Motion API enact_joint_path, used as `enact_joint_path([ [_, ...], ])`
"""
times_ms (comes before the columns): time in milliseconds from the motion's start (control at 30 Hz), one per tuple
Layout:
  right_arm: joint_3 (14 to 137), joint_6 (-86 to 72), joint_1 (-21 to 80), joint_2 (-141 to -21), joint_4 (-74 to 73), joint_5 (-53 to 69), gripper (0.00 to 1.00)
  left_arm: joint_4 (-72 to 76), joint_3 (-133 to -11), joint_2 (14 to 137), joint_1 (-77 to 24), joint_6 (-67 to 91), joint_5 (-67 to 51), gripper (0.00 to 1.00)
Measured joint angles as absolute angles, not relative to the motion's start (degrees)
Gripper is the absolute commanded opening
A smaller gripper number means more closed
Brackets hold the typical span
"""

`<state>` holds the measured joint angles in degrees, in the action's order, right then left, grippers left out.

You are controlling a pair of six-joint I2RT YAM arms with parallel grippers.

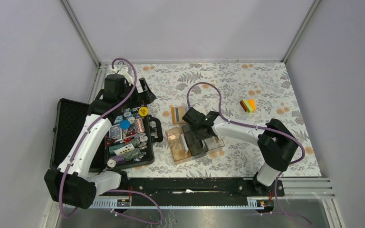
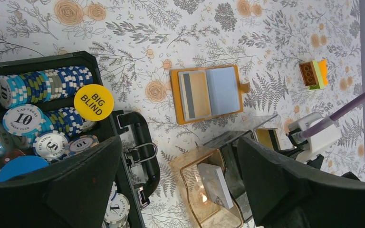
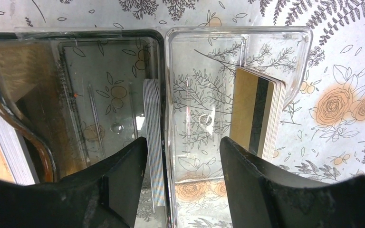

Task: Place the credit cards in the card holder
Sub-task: Pick up the credit card from the storage box.

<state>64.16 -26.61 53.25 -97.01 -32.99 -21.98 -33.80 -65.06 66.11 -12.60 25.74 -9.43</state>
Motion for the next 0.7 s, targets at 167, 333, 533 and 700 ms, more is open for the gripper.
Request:
enact_joint_path([
  [167,65.3,-26.6,53.5,-96.8,-34.4,-22.5,0.63,-33.8,-65.0,66.5,-12.3,26.0,-10.4,0.98],
  [333,65.8,-26.6,53.9,-96.7,-34.9,-23.0,0.55,-33.8,-65.0,66.7,-12.3,26.2,-11.4,0.98],
  [533,66.4,-26.6,54.5,-96.7,-35.5,-23.1,0.54,-33.8,-65.0,67.3,-12.0,26.7,-12.6,0.98],
  [700,66.6,-26.6,54.7,-96.7,-35.7,-23.4,0.6,-33.8,-65.0,67.6,-11.8,26.9,-13.6,0.98],
])
